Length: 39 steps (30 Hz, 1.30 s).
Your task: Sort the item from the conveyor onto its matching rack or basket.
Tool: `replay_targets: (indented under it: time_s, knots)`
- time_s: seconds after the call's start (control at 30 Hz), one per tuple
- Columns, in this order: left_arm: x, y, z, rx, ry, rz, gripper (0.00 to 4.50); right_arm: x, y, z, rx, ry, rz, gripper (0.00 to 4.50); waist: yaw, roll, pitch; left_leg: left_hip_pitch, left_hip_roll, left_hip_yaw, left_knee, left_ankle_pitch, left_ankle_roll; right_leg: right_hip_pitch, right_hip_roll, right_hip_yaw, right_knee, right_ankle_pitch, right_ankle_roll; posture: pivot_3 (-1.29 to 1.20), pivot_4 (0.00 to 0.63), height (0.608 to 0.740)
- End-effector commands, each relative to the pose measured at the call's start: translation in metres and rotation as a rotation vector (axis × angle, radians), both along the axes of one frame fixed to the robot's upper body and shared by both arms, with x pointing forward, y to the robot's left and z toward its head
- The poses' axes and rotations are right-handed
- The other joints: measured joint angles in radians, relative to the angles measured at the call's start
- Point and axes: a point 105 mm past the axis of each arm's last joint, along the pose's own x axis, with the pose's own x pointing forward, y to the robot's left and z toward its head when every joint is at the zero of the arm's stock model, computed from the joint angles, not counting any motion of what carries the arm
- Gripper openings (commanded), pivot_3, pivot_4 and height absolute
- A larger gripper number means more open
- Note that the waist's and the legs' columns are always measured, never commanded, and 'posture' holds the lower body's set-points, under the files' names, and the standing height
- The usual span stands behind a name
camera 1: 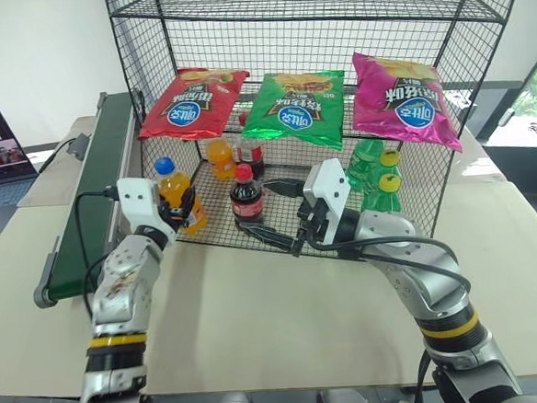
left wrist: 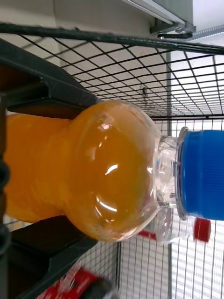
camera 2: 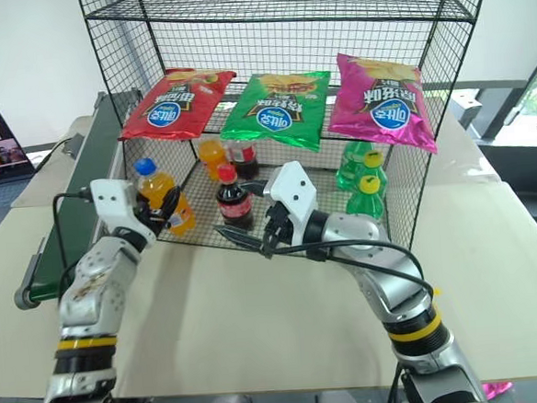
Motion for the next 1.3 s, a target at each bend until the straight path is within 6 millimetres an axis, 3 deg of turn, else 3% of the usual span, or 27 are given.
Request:
replay_targets:
  time_s: [0.03,0.2,0.27,0.37,0.57,0.8,1.03,1.2,1.3]
  knots:
    - [0.014,-0.007,0.018,-0.004,-0.107,-0.023,2.41,-0.005,0.003,0.006,0.0,-0.036,-0.017,4.5,0.0,0.0,0.0,0.0,0.0,0.0,0.0,0.0,0.0,0.0,0.0,0.0,0.0,0.0,0.0,0.0,0.15,0.738]
    - [0.028,-0.007,-0.001,-0.005,-0.09,0.002,2.41,-0.004,0.002,0.003,-0.004,-0.027,-0.043,4.5,-0.002,0.0,0.0,0.0,0.0,0.0,0.0,0.0,0.0,0.0,0.0,0.0,0.001,0.0,0.001,0.0,0.15,0.738]
    - [0.03,-0.006,-0.003,-0.006,-0.093,0.009,3.42,-0.005,0.001,0.003,-0.005,-0.026,-0.049,4.5,-0.003,0.0,0.0,0.0,0.0,0.0,0.0,0.0,0.0,0.0,0.0,0.0,0.001,0.0,0.001,0.0,0.15,0.738]
    - [0.029,-0.007,-0.005,-0.024,-0.093,-0.001,4.42,-0.005,-0.002,0.003,-0.008,-0.026,-0.059,4.5,-0.005,0.0,0.0,0.001,0.0,0.0,0.0,0.0,0.0,0.0,0.0,0.0,0.001,0.0,0.001,0.0,0.15,0.738]
    - [0.013,-0.007,-0.016,-0.046,-0.049,-0.025,4.42,-0.005,-0.005,0.003,-0.006,-0.024,-0.068,4.5,-0.005,0.0,0.0,0.001,0.0,0.0,0.0,0.0,0.0,0.001,0.0,0.0,0.001,0.0,0.001,0.0,0.15,0.738]
    - [-0.035,0.001,-0.029,-0.014,0.048,-0.026,4.42,-0.005,-0.015,-0.006,-0.012,-0.001,-0.091,4.5,-0.008,0.0,0.0,0.002,0.001,0.0,0.0,0.0,0.0,0.0,0.0,0.0,0.002,0.0,0.001,0.0,0.15,0.738]
    - [-0.093,-0.014,-0.049,0.144,0.185,-0.166,4.42,-0.006,-0.051,-0.053,-0.054,0.035,-0.308,4.5,-0.004,0.001,0.0,0.002,0.0,0.0,0.0,0.0,0.0,0.002,-0.001,0.0,0.001,-0.001,0.002,0.0,0.15,0.738]
    - [-0.108,-0.019,-0.068,0.211,0.211,-0.195,4.42,-0.012,-0.059,-0.086,-0.027,0.141,-0.416,4.5,-0.003,0.001,-0.001,0.003,0.001,0.0,0.0,0.0,0.0,0.001,0.0,0.001,0.001,-0.005,0.008,0.0,0.15,0.738]
    - [-0.106,-0.028,-0.073,0.161,0.209,-0.202,4.42,-0.015,-0.061,-0.1,-0.011,0.186,-0.467,4.5,-0.001,0.002,-0.001,0.003,0.001,0.001,0.0,0.0,0.0,0.002,0.0,0.001,0.001,-0.005,0.008,0.0,0.15,0.738]
